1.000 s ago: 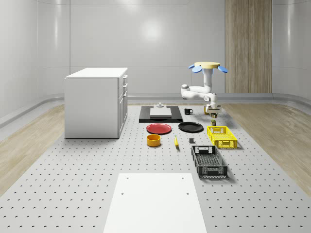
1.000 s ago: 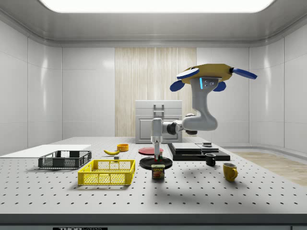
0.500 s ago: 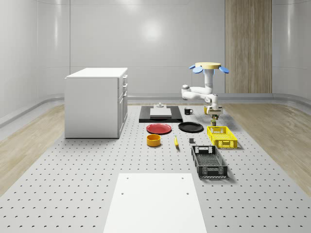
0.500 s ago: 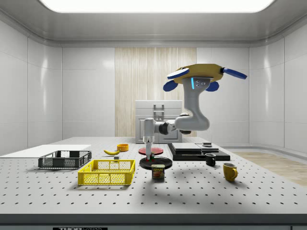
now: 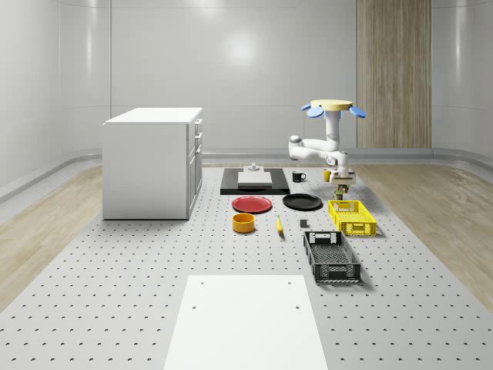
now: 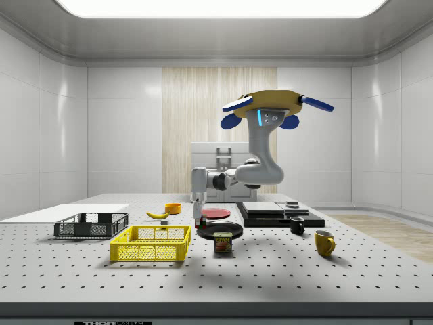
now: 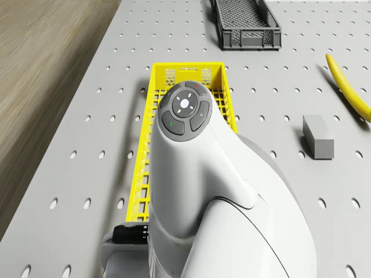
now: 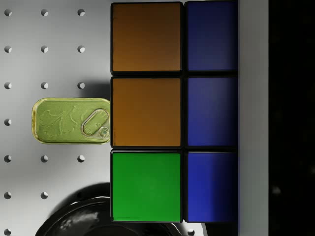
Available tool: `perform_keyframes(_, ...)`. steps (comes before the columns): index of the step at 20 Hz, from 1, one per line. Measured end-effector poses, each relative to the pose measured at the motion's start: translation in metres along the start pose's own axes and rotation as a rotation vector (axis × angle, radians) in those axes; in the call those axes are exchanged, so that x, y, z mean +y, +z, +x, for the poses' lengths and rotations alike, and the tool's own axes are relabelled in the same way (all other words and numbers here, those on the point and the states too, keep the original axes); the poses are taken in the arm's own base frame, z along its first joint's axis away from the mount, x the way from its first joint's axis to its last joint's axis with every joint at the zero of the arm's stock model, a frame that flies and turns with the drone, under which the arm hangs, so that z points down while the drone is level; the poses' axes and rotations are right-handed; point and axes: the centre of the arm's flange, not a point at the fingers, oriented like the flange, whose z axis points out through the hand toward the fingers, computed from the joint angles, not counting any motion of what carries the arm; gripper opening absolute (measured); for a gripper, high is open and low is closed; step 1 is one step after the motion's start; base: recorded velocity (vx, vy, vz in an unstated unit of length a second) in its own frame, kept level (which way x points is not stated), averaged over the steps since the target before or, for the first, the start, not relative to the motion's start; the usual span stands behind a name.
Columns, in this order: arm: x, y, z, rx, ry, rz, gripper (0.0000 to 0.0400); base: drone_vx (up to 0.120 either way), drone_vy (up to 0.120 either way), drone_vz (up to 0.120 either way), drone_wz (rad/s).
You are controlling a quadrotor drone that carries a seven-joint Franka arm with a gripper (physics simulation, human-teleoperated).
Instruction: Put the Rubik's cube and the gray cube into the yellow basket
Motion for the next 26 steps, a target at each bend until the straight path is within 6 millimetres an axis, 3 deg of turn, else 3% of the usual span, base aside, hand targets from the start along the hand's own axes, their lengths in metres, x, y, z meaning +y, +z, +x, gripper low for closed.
perform_keyframes(3, 0.0, 0.0, 0.0, 0.0, 0.0, 0.0, 0.0325, 0.12, 0.0, -0.12, 0.0)
perform_keyframes(26, 0.0, 0.0004, 0.0, 0.0, 0.0, 0.0, 0.0325, 0.117, 0.0, 0.0, 0.0)
